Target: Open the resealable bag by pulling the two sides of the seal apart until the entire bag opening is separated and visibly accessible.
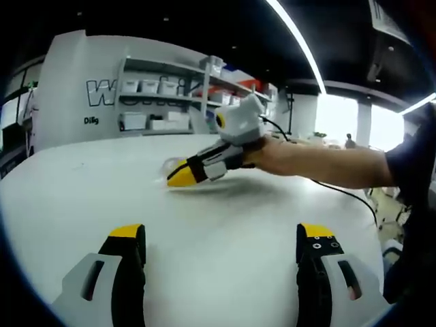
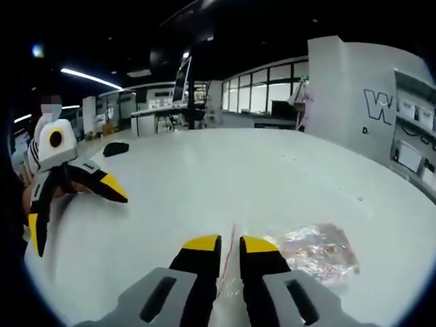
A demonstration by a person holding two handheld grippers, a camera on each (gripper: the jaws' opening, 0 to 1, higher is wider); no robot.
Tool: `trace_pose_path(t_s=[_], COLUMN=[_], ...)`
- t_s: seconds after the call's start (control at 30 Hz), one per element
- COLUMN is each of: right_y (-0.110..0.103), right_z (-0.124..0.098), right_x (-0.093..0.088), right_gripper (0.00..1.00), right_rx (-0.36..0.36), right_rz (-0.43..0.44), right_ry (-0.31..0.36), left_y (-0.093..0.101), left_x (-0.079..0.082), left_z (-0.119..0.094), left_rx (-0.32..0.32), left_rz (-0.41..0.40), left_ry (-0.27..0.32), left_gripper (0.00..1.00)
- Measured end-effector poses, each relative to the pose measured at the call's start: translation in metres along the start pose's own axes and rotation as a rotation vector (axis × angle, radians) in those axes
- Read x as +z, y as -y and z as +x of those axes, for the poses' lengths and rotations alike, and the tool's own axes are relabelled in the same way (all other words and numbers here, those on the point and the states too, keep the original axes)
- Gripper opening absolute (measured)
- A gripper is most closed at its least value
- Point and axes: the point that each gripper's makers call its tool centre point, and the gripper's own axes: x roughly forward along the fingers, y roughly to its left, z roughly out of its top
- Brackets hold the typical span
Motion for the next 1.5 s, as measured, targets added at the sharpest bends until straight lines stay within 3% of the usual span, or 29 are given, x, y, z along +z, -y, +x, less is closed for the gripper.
trace_pose_path(t_s=[0.2,0.4,0.67,0.83,1.13,1.5], right_y=[0.005,0.009,0.02,0.03,0.028,0.026], right_z=[0.0,0.0,-0.003,-0.002,-0.003,-0.006], right_x=[-0.001,0.0,0.012,0.015,0.016,0.02], right_gripper=[0.0,0.0,0.0,0.0,0.0,0.0], right_rx=[-0.009,0.0,0.05,0.057,0.062,0.089], right_rz=[0.014,0.111,0.44,0.467,0.486,0.571], right_ry=[0.003,0.037,0.148,0.158,0.165,0.191], left_y=[-0.001,-0.001,-0.003,-0.003,-0.004,-0.005], left_x=[0.001,0.002,0.003,0.003,0.003,0.003], left_z=[0.0,-0.001,-0.001,-0.001,-0.001,-0.002], left_rx=[0.002,0.003,0.005,0.007,0.007,0.011], left_rz=[-0.001,-0.002,-0.003,-0.002,-0.003,-0.006], left_ry=[0.005,0.008,0.012,0.012,0.011,0.017], left_gripper=[0.9,0.9,0.9,0.9,0.9,0.89])
